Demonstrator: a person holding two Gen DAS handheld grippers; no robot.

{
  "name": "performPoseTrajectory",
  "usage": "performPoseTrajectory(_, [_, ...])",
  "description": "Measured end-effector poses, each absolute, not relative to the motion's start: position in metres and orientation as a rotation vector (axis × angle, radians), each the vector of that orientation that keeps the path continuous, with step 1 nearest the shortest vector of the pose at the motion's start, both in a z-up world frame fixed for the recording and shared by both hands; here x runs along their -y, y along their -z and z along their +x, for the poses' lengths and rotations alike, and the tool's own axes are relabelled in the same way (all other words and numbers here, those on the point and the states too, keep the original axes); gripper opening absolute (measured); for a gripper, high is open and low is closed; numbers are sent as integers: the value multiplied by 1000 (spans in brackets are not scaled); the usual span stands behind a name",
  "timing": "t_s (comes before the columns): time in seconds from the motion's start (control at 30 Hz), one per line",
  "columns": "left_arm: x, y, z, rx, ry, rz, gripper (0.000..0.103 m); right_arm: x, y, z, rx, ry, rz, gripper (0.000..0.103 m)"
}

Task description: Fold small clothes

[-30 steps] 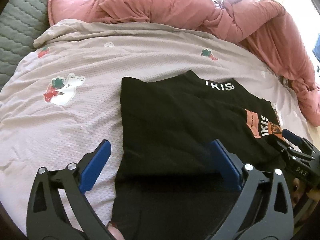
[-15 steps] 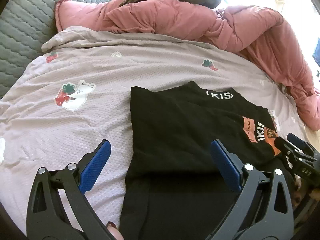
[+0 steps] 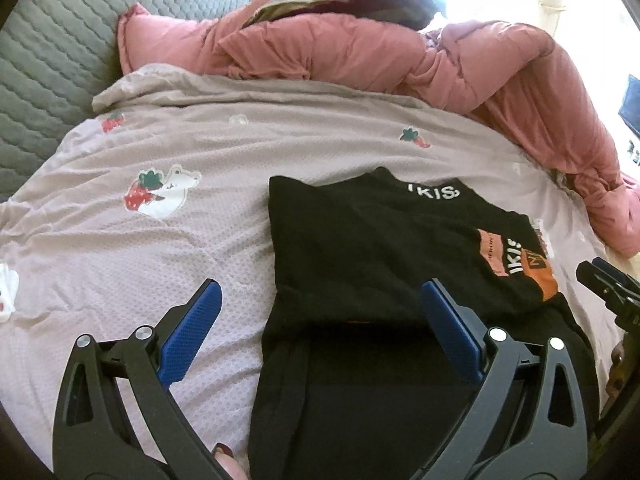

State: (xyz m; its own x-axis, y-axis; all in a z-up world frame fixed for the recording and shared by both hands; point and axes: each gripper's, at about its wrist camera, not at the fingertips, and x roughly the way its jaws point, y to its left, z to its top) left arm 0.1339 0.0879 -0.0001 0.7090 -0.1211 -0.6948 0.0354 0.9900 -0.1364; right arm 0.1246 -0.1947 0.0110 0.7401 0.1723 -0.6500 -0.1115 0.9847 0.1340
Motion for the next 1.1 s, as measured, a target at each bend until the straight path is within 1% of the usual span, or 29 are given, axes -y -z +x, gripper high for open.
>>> performPoseTrajectory(0.17, [-91,-8,116,-723,87,-106,93,203,-17,113,-707,-158,85,95])
performPoseTrajectory(0.3, [-101,-8,102,-717,85,-138,93,209,-21,103,-694,-155,89,95])
performPoseTrajectory(0.73, [-126,-5,73,-744,49,-195,93,224,-33,78,-662,-154,90,95])
performPoseTrajectory(1.1, [-141,-2,45,-802,43,-235,93,227,-31,61,-672,-169,77,95])
